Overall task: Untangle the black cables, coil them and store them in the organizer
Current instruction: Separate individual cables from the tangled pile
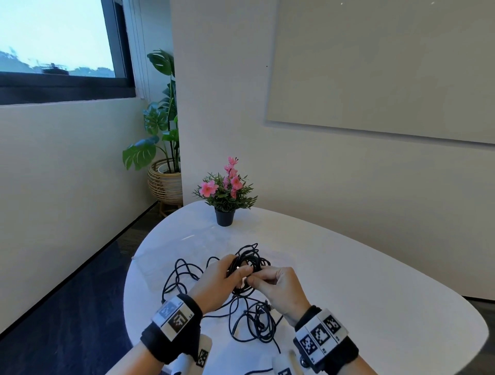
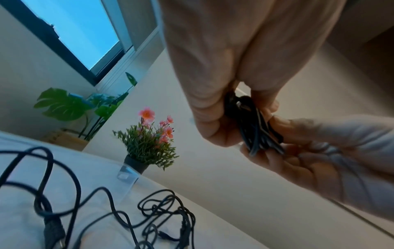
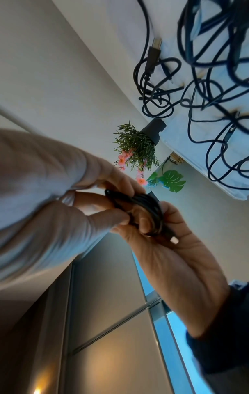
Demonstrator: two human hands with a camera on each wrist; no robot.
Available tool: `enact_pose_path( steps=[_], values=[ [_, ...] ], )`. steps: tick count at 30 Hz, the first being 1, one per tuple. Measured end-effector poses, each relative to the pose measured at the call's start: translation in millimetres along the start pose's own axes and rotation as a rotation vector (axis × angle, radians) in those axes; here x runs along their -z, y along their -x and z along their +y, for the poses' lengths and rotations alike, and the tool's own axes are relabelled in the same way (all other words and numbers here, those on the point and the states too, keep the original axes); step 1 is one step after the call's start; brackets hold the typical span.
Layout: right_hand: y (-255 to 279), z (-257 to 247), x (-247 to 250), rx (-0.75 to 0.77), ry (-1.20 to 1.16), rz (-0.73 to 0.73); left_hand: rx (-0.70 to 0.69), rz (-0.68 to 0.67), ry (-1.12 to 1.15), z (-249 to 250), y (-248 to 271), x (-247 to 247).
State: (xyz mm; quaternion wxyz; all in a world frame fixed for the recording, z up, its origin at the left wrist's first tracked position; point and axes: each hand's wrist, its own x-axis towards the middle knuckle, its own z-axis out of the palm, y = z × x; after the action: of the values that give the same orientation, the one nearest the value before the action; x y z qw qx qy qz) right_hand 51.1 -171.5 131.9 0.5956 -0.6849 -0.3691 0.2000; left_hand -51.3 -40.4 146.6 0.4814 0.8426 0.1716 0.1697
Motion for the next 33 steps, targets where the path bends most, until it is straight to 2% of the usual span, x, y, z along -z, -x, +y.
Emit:
enact_pose_path(
  steps=[7, 10, 15, 18, 21, 24, 29, 33],
  values=[
    [3.6, 3.7, -3.6, 0.106, -0.192, 0.037, -0.023, -0.088, 0.236, 4.8, -3.3, 6.9],
    [1.7, 7.9, 0.0, 0.085, -0.219, 0.006, -0.017, -0.103, 0.272, 4.1, -2.0, 7.2],
    [-4.9, 18.2, 1.1, 0.07, -0.12, -0.002, 0.005, -0.09, 0.369, 4.0, -0.5, 4.9],
    [-5.5, 13.5, -1.7, 0.029, -0.209, -0.005, 0.001, -0.072, 0.395, 1.7, 0.0, 4.6],
    [-4.3, 8.1, -6.5, 0.014, -0.266, 0.0, 0.089, -0.133, 0.537, -1.5, -1.7, 5.3],
    [-5.1, 8.0, -9.9, 0.018, -0.238, 0.025, 0.16, -0.185, 0.627, -3.8, -3.6, 7.7],
    [-10.7, 4.2, -10.8, -0.003, -0.199, 0.048, 0.19, -0.144, 0.708, -4.8, -3.0, 12.0],
    [-12.2, 1.3, -15.3, 0.038, -0.078, 0.107, 0.213, -0.117, 0.747, -8.8, -2.4, 14.7]
  ],
)
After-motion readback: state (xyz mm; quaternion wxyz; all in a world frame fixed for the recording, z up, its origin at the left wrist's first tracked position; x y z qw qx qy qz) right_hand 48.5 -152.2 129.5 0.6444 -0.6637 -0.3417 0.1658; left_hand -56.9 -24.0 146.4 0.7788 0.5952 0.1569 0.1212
